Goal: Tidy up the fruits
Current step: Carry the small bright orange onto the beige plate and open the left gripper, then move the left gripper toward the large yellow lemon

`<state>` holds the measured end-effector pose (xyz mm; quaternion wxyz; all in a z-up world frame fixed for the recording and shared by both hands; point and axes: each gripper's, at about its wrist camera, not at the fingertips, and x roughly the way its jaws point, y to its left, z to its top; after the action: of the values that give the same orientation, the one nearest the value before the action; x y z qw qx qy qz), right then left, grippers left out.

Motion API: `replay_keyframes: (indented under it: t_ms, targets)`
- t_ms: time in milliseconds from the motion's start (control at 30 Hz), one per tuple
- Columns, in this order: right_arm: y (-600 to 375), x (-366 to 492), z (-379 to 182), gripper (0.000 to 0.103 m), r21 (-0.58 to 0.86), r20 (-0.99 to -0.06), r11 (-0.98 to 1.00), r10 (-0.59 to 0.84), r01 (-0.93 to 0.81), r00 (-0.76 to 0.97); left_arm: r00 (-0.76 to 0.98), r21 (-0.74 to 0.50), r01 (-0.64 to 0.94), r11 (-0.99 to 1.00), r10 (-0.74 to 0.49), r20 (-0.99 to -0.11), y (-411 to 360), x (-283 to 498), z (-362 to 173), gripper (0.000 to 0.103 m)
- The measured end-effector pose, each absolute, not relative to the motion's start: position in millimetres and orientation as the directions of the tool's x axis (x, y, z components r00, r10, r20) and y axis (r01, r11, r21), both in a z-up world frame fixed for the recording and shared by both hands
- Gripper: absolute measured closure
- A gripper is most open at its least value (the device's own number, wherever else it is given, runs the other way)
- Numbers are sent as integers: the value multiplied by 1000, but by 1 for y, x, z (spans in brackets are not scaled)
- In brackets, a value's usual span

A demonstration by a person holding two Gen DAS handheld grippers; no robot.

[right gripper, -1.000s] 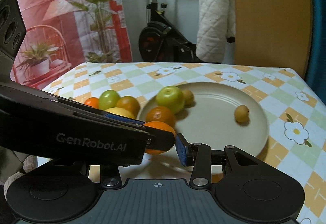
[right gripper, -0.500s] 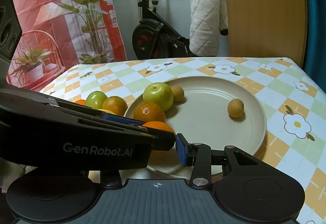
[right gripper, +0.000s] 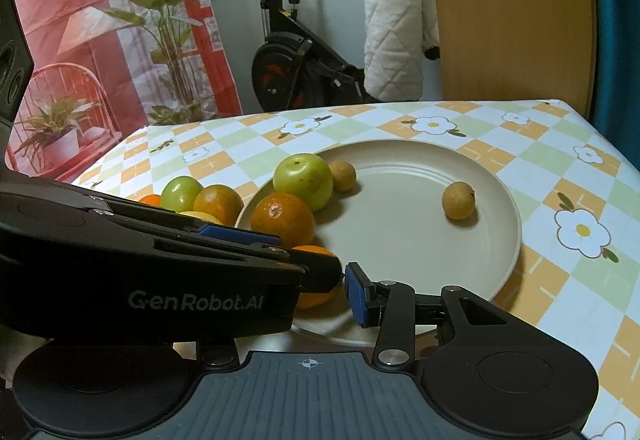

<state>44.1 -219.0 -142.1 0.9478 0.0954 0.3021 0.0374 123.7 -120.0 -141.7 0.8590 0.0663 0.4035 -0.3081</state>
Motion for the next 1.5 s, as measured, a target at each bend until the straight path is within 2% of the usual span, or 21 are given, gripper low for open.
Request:
replay_keyframes:
  t_ms: [500, 800, 1100, 1500]
  targets:
    - [-223, 36, -141, 64, 239, -562, 971, 122, 19, 818, 515, -114, 564, 818, -456, -726, -111, 120, -134, 62]
    - [-213, 20, -127, 63, 221, -531, 975, 114, 8, 839, 566, -127, 552, 824, -483, -668, -84, 104, -108, 62]
    - [-190, 8, -115, 63, 209, -506, 977, 147, -44, 850, 675, -115, 461, 880, -431, -599, -23, 86, -82, 62]
    - [-151, 6, -119, 63, 167, -543, 977, 205, -134, 814, 682, -214, 326, 921, -386, -621, 34, 83, -102, 62]
